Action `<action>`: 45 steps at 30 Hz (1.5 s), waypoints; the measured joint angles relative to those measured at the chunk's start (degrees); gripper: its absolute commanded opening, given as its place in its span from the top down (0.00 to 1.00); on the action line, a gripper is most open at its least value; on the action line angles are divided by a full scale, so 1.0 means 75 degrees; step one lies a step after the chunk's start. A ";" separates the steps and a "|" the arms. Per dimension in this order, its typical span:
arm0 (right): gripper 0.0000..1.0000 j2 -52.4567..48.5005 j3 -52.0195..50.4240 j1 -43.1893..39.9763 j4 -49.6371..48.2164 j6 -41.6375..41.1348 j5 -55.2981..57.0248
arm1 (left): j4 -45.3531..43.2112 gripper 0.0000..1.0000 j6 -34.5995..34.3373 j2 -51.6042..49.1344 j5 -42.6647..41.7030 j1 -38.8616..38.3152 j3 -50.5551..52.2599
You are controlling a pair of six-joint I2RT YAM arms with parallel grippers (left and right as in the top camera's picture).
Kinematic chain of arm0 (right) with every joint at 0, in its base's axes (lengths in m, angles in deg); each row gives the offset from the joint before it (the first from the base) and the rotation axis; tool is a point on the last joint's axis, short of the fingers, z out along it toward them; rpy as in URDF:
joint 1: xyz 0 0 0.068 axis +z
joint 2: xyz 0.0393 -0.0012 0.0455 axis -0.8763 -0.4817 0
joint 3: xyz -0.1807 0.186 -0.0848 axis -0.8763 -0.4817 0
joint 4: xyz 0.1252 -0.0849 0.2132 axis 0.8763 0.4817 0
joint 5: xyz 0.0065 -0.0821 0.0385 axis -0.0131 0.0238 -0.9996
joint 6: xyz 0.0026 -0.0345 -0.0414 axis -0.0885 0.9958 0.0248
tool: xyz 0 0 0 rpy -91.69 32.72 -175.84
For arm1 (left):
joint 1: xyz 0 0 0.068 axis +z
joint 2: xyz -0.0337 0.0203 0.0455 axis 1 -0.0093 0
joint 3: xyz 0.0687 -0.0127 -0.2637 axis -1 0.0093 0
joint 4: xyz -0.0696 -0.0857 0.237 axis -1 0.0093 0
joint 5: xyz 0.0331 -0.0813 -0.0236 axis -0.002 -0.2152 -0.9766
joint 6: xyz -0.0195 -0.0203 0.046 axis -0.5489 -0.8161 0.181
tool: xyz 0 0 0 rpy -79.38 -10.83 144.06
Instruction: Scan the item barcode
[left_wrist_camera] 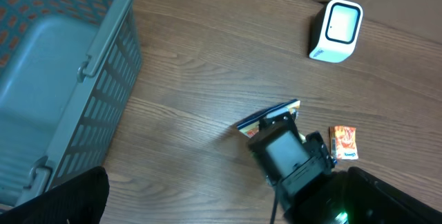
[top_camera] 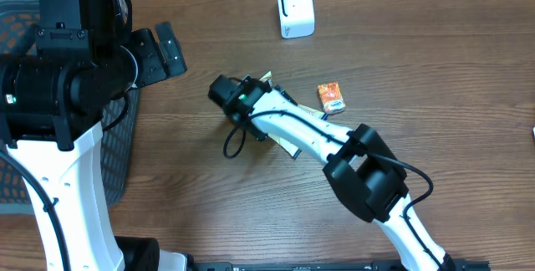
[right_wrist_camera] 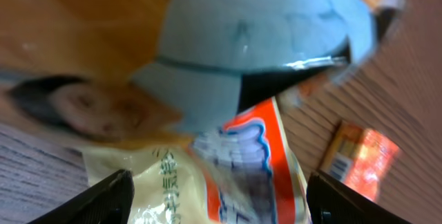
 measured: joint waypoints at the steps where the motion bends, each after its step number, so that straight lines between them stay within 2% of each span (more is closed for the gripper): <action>1: 0.22 0.0000 0.0000 -0.0090 -0.0041 0.0105 -0.0227 | 0.0000 0.00 0.0000 0.0000 0.0000 0.0000 0.0000; 2: 0.25 0.0000 0.0000 -0.0248 -0.0102 0.0219 -0.0525 | 0.0003 0.00 0.0000 0.0000 0.0003 0.0003 0.0000; 5: 0.46 0.0000 -0.0003 -0.0764 -0.0219 0.0405 -0.1457 | 0.0000 0.00 0.0000 0.0000 0.0003 0.0003 0.0000; 7: 0.73 0.0000 -0.0003 -0.1122 -0.0239 0.0490 -0.2057 | 0.0003 0.00 0.0000 0.0000 0.0000 0.0000 0.0000; 10: 0.96 0.0000 0.0000 -0.1556 -0.0254 0.0513 -0.2731 | 0.0000 0.00 0.0000 0.0000 0.0000 0.0000 0.0000; 15: 0.96 0.0023 0.0154 -0.2046 -0.0122 0.0079 -0.3585 | 0.0000 0.00 0.0000 0.0000 0.0000 0.0000 0.0000; 20: 0.96 -0.0035 0.0676 -0.2541 0.0813 -0.0067 -0.5176 | 0.0000 0.00 0.0000 0.0000 0.0003 0.0000 0.0000; 26: 0.96 -0.0067 0.2139 -0.3631 0.1612 -0.0154 -0.8786 | 0.0000 0.00 0.0000 0.0000 0.0003 0.0003 0.0000; 29: 0.96 -0.0067 0.2337 -0.4301 0.1763 -0.0291 -1.0719 | 0.0000 0.00 0.0000 0.0000 0.0000 0.0000 0.0000; 32: 0.96 -0.0067 0.2337 -0.4896 0.2025 -0.0414 -1.2004 | 0.0000 0.00 0.0000 0.0000 0.0003 0.0000 0.0000; 40: 0.96 -0.0067 0.2337 -0.5744 0.2457 -0.0504 -1.3764 | 0.0003 0.00 0.0000 0.0000 0.0000 0.0003 0.0000; 45: 0.96 -0.0067 0.2337 -0.5764 0.2136 -0.0554 -1.4044 | 0.0003 0.00 0.0000 0.0000 0.0003 0.0000 0.0000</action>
